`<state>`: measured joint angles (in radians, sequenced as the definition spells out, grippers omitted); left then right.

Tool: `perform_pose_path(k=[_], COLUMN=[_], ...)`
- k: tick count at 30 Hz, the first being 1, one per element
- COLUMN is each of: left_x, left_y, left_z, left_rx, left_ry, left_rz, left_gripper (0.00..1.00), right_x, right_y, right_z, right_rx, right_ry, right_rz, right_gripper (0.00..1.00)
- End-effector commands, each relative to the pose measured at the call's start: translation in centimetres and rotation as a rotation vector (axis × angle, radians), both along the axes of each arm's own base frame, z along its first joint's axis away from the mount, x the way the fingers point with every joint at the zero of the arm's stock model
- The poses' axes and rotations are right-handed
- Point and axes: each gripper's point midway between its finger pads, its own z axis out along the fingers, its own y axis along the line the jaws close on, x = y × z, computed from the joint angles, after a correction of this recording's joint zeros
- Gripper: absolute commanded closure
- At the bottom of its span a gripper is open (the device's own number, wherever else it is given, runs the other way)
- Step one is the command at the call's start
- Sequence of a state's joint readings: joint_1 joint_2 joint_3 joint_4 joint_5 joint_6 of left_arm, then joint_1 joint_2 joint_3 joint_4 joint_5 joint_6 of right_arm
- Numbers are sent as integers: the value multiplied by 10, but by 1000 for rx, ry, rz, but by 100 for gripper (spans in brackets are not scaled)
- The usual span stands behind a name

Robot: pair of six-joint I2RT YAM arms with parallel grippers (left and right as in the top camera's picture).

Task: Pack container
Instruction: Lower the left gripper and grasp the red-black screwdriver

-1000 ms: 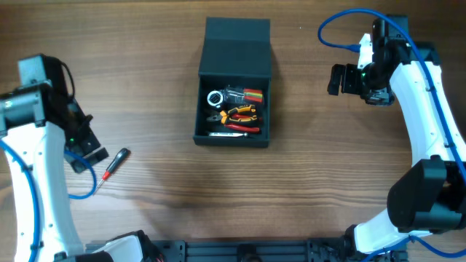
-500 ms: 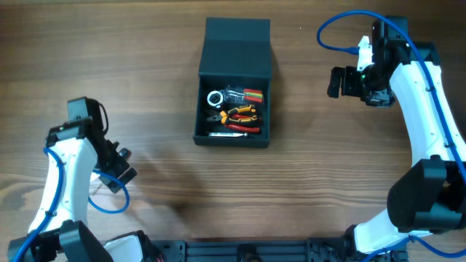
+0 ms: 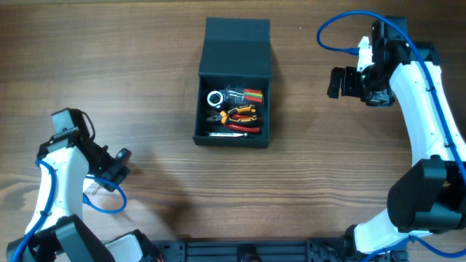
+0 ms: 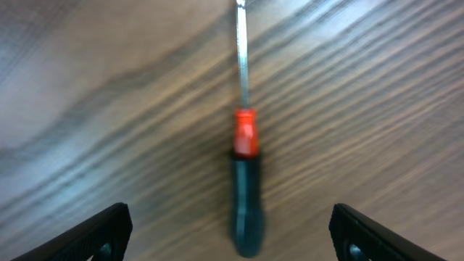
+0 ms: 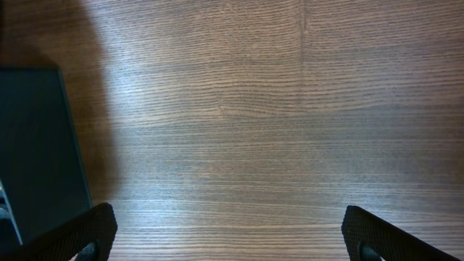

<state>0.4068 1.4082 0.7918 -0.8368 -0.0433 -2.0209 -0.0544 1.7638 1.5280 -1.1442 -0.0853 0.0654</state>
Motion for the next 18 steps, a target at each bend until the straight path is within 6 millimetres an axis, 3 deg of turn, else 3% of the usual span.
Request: perform_pose_path(k=[1,10,18], left_x=[1,18,13], left_y=[0,-3,-4], left_z=[-11,-35,-48], left_rx=[-54,-107,-126], left_ry=[1,-14,36], left_rz=[4,1,10], left_gripper=[10,17,21], right_x=[2,7,7], right_y=[-4,-4,-4], right_z=[-3,-2,-2], right_rx=[-11,-12,-11], right_ry=[2,-17,-18], right_rz=[4,2,-2], right_gripper=[0,0,0])
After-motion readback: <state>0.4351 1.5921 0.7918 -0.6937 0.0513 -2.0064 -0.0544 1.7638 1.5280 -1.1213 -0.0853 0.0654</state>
